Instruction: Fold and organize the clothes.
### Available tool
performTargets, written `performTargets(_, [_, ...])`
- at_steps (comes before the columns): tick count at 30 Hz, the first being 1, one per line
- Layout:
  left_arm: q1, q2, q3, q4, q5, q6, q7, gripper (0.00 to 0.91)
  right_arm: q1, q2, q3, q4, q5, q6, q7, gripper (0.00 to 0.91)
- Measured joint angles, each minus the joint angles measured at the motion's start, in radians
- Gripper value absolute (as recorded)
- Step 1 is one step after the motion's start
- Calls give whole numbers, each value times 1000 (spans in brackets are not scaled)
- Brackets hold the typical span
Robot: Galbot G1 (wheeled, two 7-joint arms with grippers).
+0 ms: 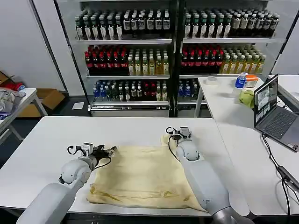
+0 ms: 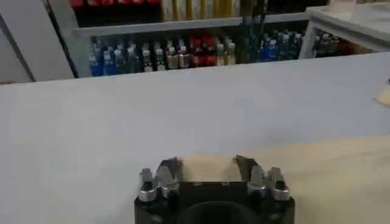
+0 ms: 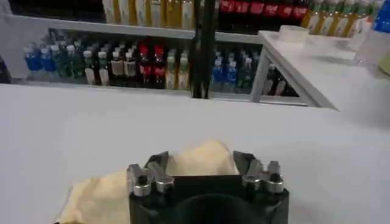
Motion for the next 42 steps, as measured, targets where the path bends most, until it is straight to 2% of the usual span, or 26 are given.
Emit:
performTargets(22, [47, 9, -29, -52, -36, 1, 20, 10, -37, 1, 10, 50, 25, 14, 4, 0])
performTargets(27, [52, 20, -46, -78, -45, -2, 20, 10, -53, -14, 9, 96, 25, 31, 9, 0])
performTargets(35, [73, 31, -84, -120, -64, -1, 14, 10, -95, -36, 15, 199, 1, 98, 16, 0])
performTargets(42, [104, 44, -130, -158, -85, -1, 12, 10, -159, -66, 33, 326, -1, 113, 18, 0])
